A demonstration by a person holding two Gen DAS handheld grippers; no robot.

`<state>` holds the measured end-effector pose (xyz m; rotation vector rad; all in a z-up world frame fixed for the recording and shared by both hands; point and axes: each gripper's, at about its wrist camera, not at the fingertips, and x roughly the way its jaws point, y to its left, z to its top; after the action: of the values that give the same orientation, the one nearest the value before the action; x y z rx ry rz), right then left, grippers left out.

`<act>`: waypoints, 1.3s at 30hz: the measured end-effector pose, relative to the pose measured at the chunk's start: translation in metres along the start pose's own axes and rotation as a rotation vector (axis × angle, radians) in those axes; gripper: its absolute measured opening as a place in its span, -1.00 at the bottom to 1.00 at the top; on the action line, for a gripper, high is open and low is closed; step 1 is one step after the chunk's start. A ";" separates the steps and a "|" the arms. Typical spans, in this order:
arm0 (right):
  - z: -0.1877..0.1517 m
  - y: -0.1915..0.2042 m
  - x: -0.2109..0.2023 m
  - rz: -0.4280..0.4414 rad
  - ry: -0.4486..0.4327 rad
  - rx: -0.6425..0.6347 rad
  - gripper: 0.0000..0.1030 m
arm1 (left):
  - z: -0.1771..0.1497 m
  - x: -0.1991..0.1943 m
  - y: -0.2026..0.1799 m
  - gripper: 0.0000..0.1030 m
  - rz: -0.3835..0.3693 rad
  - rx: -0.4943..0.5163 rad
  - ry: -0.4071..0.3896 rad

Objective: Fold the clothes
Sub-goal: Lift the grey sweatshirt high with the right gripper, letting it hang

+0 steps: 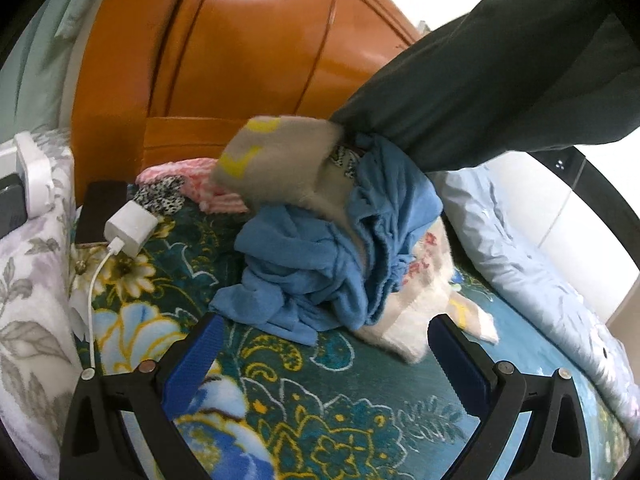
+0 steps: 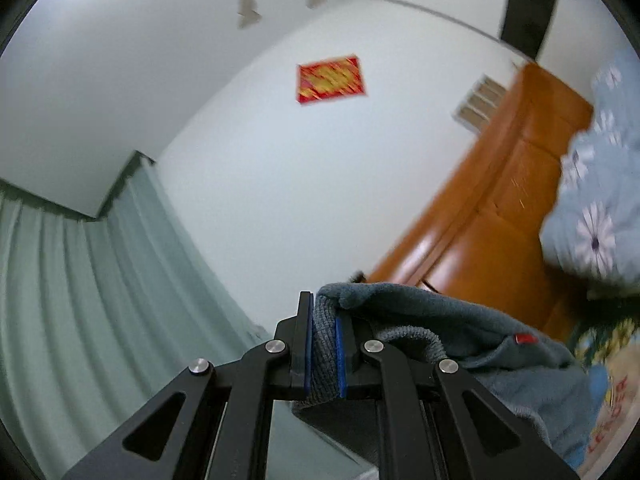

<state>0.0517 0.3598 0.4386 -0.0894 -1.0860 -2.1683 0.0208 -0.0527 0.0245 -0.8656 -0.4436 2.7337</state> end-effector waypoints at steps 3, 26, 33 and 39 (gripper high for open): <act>0.010 0.037 -0.019 -0.037 -0.012 -0.064 -0.82 | 0.000 -0.007 -0.015 1.00 -0.029 0.051 -0.009; 0.045 0.257 -0.263 -0.423 -0.199 -0.326 -0.81 | -0.046 -0.144 -0.185 1.00 -0.373 0.403 -0.020; 0.001 0.218 -0.237 -0.673 0.160 -0.396 -0.81 | -0.055 -0.170 -0.231 1.00 -0.448 0.447 -0.012; -0.055 0.099 -0.219 -0.787 0.437 -0.271 -0.81 | -0.057 -0.183 -0.229 1.00 -0.567 0.413 0.025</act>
<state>0.2905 0.4020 0.3936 0.7741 -0.6101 -2.8174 0.2307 0.1141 0.1557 -0.5559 -0.0852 2.1718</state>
